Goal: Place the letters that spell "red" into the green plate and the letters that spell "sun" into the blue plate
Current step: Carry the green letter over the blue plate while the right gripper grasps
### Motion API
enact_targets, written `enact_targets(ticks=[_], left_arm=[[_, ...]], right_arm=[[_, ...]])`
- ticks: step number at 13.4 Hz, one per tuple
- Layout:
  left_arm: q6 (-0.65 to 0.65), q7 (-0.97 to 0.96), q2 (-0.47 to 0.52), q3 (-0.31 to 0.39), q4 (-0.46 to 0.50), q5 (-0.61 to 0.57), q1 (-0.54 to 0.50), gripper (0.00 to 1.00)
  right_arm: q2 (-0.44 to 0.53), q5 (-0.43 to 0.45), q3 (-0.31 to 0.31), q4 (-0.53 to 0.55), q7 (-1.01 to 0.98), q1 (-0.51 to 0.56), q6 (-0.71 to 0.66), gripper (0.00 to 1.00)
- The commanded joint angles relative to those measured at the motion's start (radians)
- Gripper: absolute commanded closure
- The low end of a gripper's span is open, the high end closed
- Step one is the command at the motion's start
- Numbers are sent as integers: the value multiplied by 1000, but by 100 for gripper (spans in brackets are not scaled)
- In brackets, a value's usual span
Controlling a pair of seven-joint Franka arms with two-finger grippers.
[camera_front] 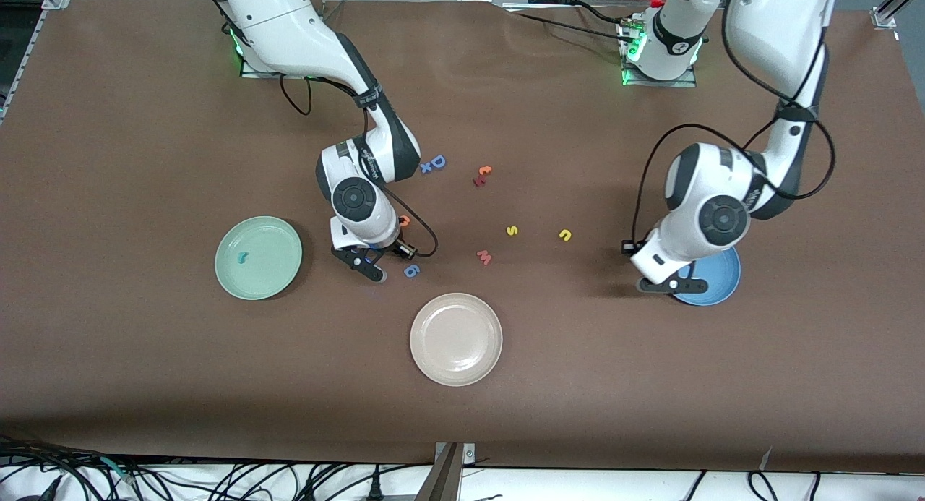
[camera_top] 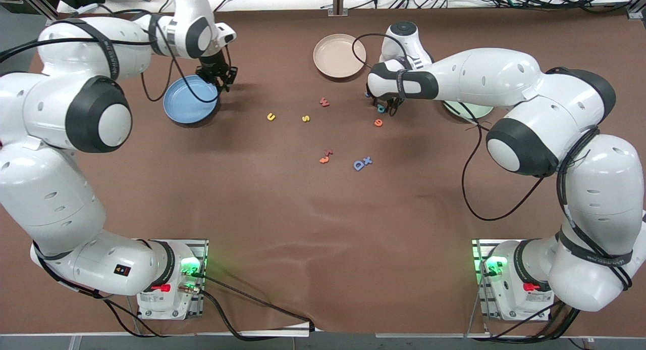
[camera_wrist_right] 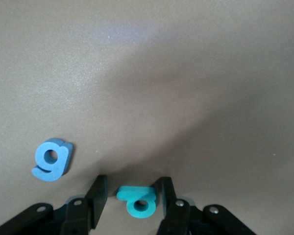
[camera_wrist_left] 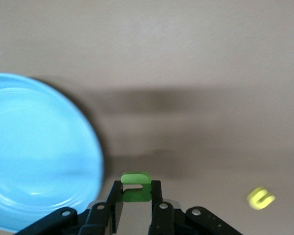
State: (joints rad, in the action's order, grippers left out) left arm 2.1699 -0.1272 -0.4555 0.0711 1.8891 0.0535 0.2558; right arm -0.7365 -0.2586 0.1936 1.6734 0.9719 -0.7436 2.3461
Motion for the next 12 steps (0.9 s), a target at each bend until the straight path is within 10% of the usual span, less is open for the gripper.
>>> enact_targets(ticks=[1, 5, 12], left_arm=[[2, 83, 90, -10, 103, -21, -53, 79], [59, 176, 153, -11, 212, -77, -138, 79], [268, 253, 166, -13, 346, -78, -204, 79]], right_arm=[[0, -16, -16, 0, 18, -2, -19, 46], [0, -16, -16, 3, 13, -2, -28, 49], [2, -11, -13, 3, -10, 0, -28, 92]])
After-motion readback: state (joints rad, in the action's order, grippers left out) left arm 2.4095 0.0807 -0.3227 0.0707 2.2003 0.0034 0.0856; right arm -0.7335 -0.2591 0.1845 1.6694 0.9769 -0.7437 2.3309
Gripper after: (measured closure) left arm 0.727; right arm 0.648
